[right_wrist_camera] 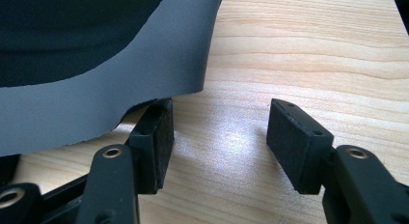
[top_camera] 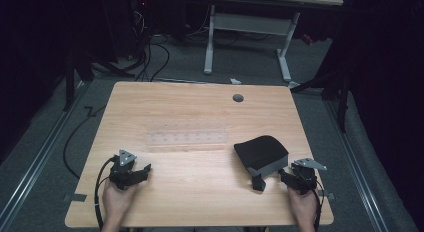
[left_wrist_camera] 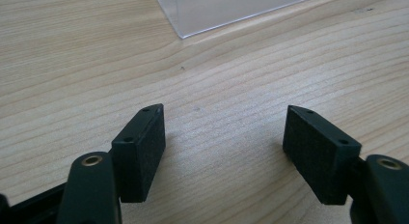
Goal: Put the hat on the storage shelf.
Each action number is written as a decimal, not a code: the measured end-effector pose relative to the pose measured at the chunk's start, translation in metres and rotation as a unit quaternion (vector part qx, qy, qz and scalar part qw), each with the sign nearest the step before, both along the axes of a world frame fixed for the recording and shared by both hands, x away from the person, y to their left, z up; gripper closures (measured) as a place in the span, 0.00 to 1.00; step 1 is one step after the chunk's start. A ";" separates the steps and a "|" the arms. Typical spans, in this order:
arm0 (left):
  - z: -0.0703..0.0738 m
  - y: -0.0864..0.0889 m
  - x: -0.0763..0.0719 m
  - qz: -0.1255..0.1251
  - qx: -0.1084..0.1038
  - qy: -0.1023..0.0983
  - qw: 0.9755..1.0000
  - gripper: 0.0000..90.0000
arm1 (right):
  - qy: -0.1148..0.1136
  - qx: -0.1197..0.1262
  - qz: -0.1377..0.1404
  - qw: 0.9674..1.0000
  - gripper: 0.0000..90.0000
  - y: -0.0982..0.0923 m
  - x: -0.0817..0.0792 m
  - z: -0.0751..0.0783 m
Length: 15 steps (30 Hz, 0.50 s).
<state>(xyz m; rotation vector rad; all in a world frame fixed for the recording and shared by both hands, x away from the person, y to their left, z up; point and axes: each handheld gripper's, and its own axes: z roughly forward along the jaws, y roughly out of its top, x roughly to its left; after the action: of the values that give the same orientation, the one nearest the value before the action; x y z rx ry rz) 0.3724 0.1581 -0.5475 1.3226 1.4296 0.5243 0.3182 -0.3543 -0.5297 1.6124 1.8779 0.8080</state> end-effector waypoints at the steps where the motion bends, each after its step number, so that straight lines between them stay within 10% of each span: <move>1: 0.000 0.000 0.000 0.000 0.000 0.000 1.000 0.35 | 0.000 0.000 0.000 1.000 0.48 0.000 0.000 0.000; 15: 0.000 0.000 0.000 0.001 -0.001 0.000 1.000 0.35 | 0.000 0.001 0.006 1.000 0.48 0.000 0.000 0.000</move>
<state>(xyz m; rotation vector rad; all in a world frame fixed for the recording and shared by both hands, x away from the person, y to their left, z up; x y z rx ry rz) 0.3722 0.1578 -0.5475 1.3200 1.4323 0.5239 0.3182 -0.3543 -0.5297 1.6040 1.8889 0.8156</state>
